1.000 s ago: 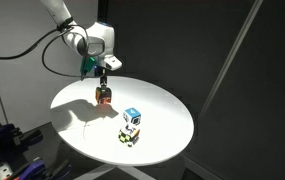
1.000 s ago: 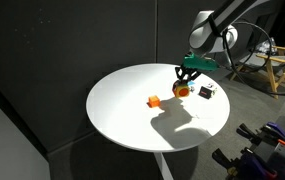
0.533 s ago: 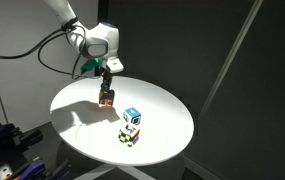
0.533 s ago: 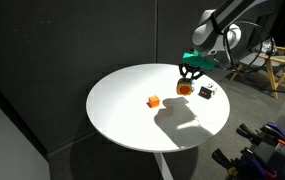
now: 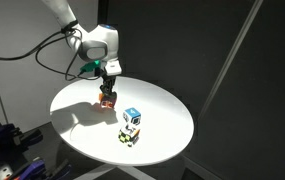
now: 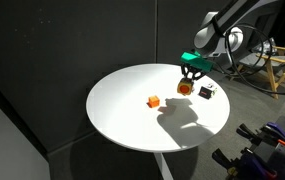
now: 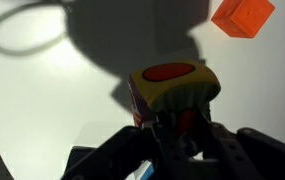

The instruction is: Pick up the block with the orange circle on it and move it the right side of the table

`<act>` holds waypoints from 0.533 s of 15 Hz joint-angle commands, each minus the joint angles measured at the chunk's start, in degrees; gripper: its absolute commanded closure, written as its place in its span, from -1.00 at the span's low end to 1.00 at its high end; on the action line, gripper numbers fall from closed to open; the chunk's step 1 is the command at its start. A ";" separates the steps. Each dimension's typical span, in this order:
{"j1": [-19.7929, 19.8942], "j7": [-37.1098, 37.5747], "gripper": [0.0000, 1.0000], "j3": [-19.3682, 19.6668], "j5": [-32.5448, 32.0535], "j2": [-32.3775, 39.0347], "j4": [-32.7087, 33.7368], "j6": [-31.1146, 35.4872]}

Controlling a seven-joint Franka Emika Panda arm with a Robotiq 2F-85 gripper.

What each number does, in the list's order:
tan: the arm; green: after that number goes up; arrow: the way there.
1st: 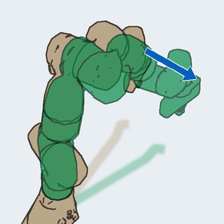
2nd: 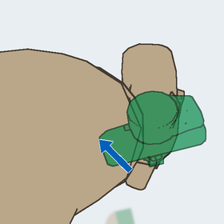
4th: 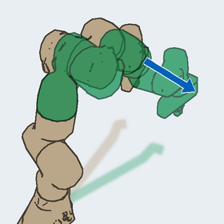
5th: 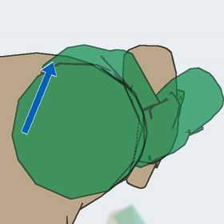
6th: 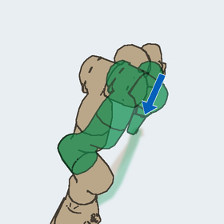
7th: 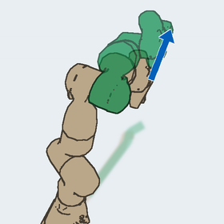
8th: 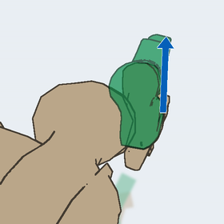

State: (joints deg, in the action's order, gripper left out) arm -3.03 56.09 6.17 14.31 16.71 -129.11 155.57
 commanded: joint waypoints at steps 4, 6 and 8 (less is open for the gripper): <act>0.36 1.39 0.85 -0.69 1.10 2.04 -1.34 3.83; 0.51 0.72 0.85 -1.00 1.46 3.61 -1.43 5.34; 0.67 0.23 0.85 -1.38 1.90 5.02 -1.40 6.75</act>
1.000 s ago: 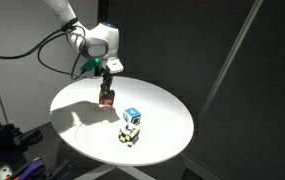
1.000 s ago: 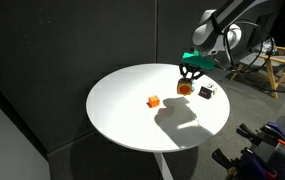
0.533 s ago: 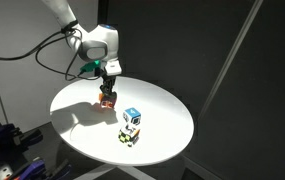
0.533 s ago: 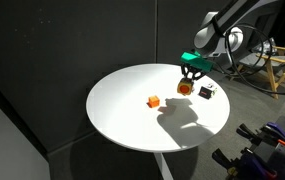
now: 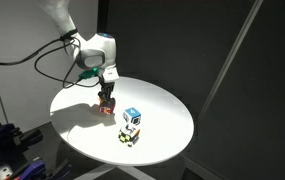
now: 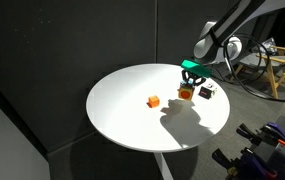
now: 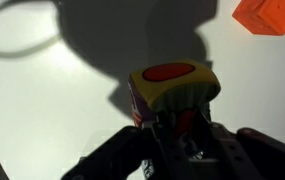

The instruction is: Pick up the block with the orange circle on it and move it the right side of the table

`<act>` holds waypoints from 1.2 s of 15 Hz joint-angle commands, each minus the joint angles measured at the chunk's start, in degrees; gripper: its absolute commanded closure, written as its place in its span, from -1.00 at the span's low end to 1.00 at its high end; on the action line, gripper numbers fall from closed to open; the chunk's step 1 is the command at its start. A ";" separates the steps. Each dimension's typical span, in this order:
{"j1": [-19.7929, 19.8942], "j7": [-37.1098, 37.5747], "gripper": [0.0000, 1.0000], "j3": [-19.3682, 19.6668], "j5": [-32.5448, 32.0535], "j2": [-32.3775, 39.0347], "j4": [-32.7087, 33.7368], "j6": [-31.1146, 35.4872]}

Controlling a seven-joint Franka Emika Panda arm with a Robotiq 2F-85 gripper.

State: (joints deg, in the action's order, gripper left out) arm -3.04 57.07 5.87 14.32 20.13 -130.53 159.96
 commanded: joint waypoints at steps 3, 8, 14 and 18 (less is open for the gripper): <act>0.70 -1.00 0.85 -1.30 2.15 3.54 0.20 4.30; 0.92 -1.31 0.85 -1.22 2.52 5.82 0.55 6.64; 1.23 -1.36 0.84 -0.94 2.59 7.03 0.79 6.87; 1.83 -1.99 -0.19 -1.39 2.76 7.18 0.82 6.40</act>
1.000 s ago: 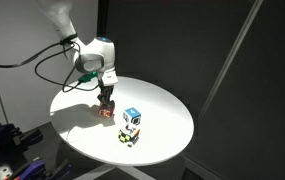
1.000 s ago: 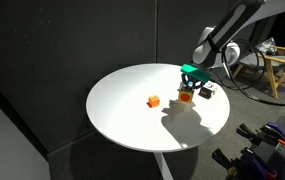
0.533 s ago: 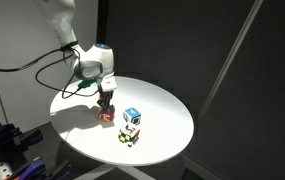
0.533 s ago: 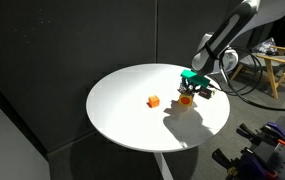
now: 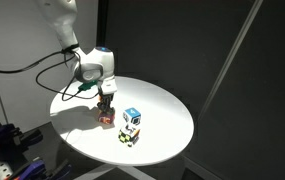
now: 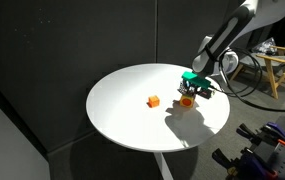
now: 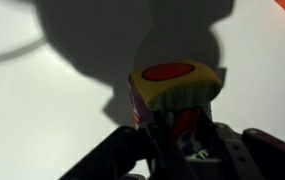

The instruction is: Pick up the block with the orange circle on it and move it the right side of the table

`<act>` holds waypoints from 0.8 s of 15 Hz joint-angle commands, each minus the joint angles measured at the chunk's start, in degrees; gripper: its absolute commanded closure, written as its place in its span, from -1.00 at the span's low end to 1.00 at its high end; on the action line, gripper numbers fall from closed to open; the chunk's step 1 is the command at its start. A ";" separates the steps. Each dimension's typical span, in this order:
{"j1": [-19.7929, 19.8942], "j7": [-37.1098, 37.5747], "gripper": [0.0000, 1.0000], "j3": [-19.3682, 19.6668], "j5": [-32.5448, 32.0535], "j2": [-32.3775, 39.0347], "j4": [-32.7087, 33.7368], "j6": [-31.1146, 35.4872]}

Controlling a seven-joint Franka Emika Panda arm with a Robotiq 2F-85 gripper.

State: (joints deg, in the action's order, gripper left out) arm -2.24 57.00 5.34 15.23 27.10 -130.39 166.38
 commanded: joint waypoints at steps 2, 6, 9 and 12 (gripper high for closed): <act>1.24 -2.29 -0.51 -1.16 1.92 -0.15 0.46 -0.28; 1.75 -3.81 -1.00 -2.09 1.98 -1.29 -0.11 -1.19; 2.10 -5.65 -1.00 -2.97 1.90 -2.68 -0.98 -1.80; 2.74 -8.95 -1.00 -4.27 1.89 -4.70 -1.94 -3.36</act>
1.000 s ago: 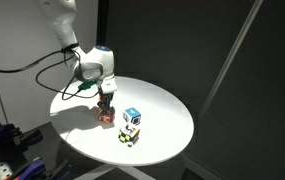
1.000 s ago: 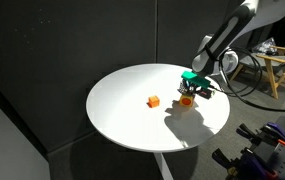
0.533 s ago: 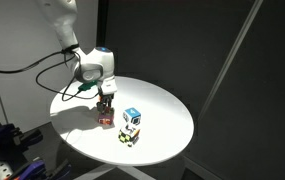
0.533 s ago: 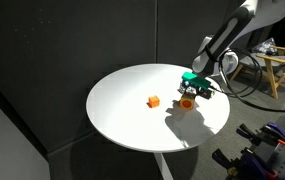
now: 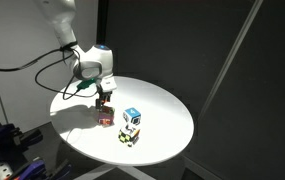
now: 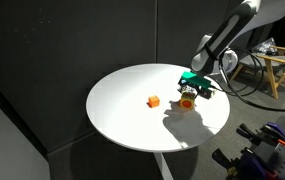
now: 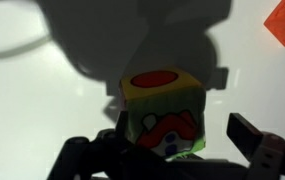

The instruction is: Pick up the block with the orange circle on it and move it the right side of the table

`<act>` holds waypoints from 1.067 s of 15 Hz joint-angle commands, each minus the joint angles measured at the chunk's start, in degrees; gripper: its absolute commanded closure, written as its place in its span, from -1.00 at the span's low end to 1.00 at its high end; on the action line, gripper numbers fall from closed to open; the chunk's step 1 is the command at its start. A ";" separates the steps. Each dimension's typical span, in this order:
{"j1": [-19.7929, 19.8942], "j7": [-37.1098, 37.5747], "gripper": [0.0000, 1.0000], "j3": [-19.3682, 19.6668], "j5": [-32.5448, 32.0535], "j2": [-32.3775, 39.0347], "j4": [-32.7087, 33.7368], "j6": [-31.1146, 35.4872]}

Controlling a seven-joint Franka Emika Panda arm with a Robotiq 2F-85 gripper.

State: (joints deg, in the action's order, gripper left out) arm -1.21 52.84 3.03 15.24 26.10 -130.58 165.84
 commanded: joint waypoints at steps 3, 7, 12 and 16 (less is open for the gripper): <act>2.14 -9.90 -1.00 -3.05 1.68 -6.66 -3.16 -5.79; 1.29 -17.57 -1.00 -2.61 0.06 -11.32 -5.86 -10.57; 0.28 -25.99 -1.00 -1.35 -2.95 -17.52 -10.19 -15.06; 0.48 -30.61 -1.00 -1.21 -7.64 -22.24 -13.86 -17.11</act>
State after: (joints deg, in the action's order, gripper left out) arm -0.53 25.83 1.11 10.63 9.01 -140.77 150.84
